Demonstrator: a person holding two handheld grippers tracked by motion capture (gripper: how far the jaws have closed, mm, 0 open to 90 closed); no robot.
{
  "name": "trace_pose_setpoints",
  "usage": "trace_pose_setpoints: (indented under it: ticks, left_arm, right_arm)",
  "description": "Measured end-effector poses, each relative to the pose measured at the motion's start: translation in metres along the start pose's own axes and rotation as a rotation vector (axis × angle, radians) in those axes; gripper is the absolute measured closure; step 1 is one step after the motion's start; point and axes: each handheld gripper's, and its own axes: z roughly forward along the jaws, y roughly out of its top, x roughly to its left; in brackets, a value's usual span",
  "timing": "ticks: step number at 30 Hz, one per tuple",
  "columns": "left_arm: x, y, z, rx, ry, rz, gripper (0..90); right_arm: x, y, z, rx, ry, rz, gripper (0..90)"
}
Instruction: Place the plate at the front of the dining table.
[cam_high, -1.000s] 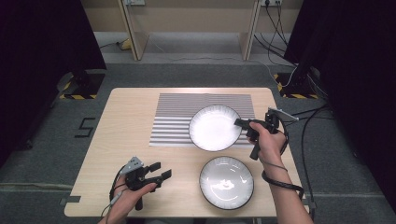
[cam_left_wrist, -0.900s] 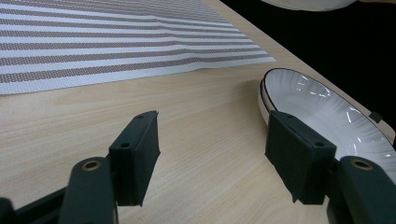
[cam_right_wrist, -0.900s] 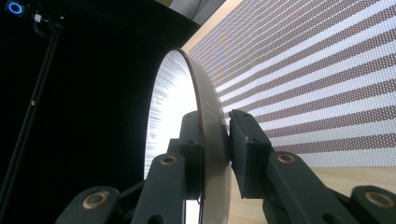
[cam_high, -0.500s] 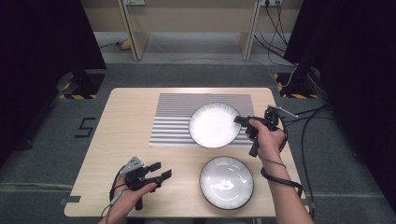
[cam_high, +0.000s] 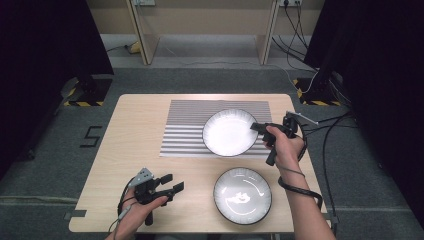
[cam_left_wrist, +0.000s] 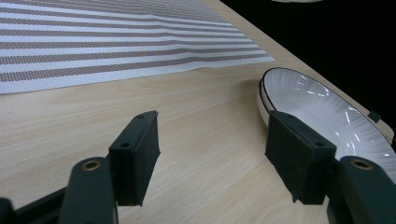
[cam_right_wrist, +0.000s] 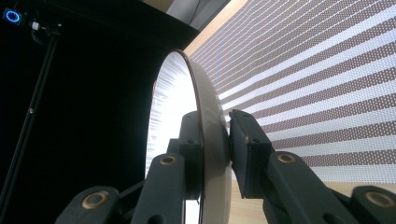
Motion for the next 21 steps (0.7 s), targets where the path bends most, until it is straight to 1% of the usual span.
trace_pose_setpoints:
  ticks: [3,4,12,17,19,21]
  left_arm:
    - [0.0001,-0.0001,0.0,-0.001,-0.001,-0.002,34.4]
    - [0.0,-0.0002,0.0001,-0.001,-0.001,-0.003,34.4]
    - [0.0007,-0.0006,0.0003,0.001,-0.001,-0.004,34.4]
    - [0.0008,-0.0007,0.0003,0.001,0.0,-0.002,34.4]
    - [0.0008,-0.0007,0.0003,0.001,0.0,-0.002,34.4]
    - [0.0014,-0.0006,0.0002,0.001,0.002,-0.001,34.4]
  right_arm:
    - [-0.0003,0.0009,0.0007,-0.004,-0.003,0.003,75.2]
    - [-0.0003,0.0019,0.0015,-0.003,-0.005,0.012,75.2]
    - [-0.0027,0.0049,0.0053,-0.011,-0.017,0.016,75.2]
    - [-0.0003,0.0076,0.0077,-0.012,-0.017,0.016,75.2]
    - [0.0011,0.009,0.0084,-0.013,-0.016,0.023,75.2]
    - [0.0014,0.0103,0.0095,-0.016,-0.018,0.018,75.2]
